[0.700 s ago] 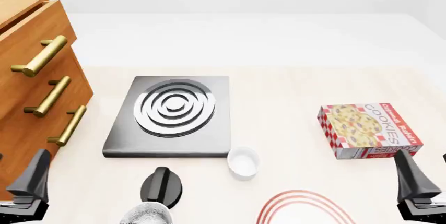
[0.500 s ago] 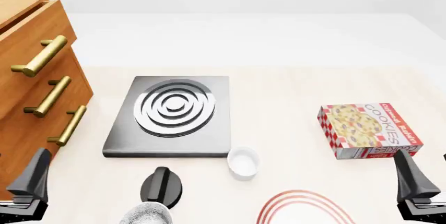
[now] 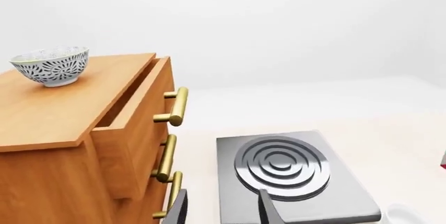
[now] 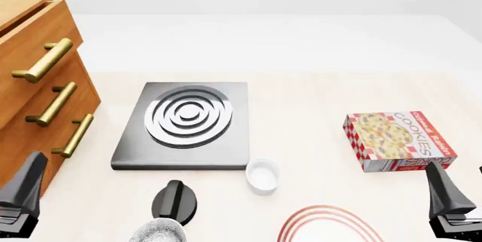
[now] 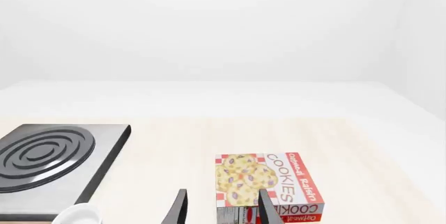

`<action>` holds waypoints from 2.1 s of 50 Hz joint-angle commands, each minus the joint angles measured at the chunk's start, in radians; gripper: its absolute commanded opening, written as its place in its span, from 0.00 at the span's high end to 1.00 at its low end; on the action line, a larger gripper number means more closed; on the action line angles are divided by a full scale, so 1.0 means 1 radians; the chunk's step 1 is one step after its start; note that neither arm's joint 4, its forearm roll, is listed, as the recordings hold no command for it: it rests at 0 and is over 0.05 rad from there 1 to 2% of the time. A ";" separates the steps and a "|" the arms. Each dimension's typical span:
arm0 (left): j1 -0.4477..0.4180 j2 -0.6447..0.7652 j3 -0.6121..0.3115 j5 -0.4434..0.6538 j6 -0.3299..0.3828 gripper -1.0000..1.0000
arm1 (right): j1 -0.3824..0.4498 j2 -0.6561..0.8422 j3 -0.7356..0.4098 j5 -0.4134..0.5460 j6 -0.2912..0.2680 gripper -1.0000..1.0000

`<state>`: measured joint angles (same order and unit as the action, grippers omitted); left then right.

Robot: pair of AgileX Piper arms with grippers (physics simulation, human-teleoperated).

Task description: Pick the akita bowl on the wooden cabinet and place it on the plate.

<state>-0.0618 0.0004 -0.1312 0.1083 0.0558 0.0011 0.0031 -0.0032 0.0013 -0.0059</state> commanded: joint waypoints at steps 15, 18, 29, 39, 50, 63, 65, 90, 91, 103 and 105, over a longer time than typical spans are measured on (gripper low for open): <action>-0.048 0.092 -0.242 0.129 -0.038 0.00 | 0.000 0.001 0.001 -0.001 0.000 0.00; -0.051 0.101 -0.270 0.137 -0.043 0.00 | 0.000 0.001 0.001 -0.001 0.000 0.00; -0.044 0.145 -0.357 0.154 -0.076 0.00 | 0.000 0.002 0.000 -0.002 0.000 0.00; -0.009 0.163 -0.417 0.166 -0.086 0.00 | 0.000 0.002 0.000 -0.002 0.000 0.00; 0.029 0.205 -0.518 0.216 -0.113 0.00 | 0.000 0.002 0.000 -0.002 0.000 0.00; 0.080 0.233 -0.670 0.271 -0.122 0.00 | 0.000 0.002 0.000 -0.002 0.000 0.00; 0.086 0.238 -0.678 0.271 -0.124 0.00 | 0.000 0.002 0.000 -0.002 0.000 0.00; 0.254 0.481 -0.831 0.284 -0.297 0.00 | 0.000 0.002 0.000 -0.002 0.000 0.00; 0.262 0.485 -0.832 0.282 -0.298 0.00 | 0.000 0.002 0.000 -0.002 0.000 0.00; 0.354 0.602 -0.894 0.306 -0.339 0.00 | 0.000 0.002 0.000 -0.002 0.000 0.00; 0.369 0.619 -0.910 0.318 -0.348 0.00 | 0.000 0.002 0.000 -0.002 0.000 0.00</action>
<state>0.2412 0.5356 -0.9894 0.4009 -0.2465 0.0009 0.0047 -0.0029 -0.0004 -0.0058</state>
